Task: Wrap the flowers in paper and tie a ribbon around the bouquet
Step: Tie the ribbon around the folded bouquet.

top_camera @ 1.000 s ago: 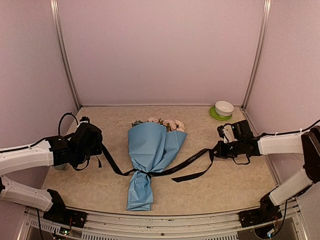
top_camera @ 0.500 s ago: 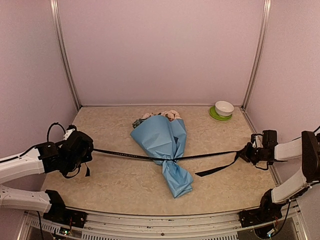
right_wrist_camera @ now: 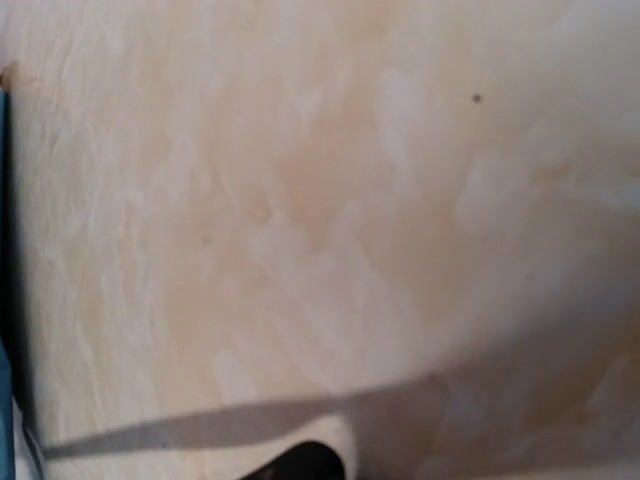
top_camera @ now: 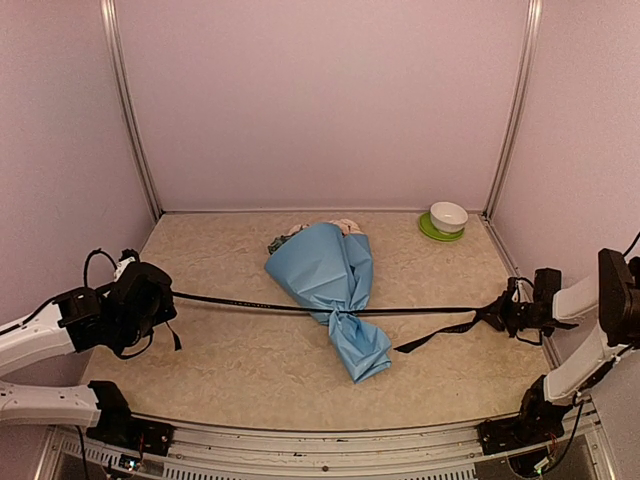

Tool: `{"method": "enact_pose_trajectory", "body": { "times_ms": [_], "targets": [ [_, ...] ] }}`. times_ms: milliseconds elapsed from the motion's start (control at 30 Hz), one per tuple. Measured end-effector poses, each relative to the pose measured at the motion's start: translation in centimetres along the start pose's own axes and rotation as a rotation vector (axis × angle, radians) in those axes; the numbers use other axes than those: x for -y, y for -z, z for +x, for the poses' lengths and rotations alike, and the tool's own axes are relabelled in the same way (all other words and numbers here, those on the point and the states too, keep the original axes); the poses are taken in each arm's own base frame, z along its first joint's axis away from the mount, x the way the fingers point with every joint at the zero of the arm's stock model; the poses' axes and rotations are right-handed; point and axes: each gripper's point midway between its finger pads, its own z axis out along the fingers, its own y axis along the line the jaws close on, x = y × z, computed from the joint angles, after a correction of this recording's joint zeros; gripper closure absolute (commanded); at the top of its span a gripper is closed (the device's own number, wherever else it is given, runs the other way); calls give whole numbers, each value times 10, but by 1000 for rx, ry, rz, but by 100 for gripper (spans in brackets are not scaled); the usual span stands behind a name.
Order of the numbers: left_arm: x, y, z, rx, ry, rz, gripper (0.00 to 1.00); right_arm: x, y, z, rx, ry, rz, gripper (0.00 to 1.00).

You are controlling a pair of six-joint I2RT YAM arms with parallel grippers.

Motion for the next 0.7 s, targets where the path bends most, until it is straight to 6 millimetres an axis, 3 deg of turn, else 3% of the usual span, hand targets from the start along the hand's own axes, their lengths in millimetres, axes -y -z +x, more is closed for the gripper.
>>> {"method": "enact_pose_trajectory", "body": {
  "times_ms": [500, 567, 633, 700],
  "targets": [
    [4, 5, -4, 5, 11, 43, 100, 0, 2, 2, -6, 12, -7, 100],
    [9, 3, -4, 4, -30, 45, 100, -8, -1, 5, -5, 74, 35, 100],
    [18, 3, -5, 4, -71, 48, 100, -28, -3, 8, -2, 164, 45, 100],
    [42, 11, -8, 13, -122, 94, 100, -52, -2, 10, 8, 244, 33, 100]
  ]
}}
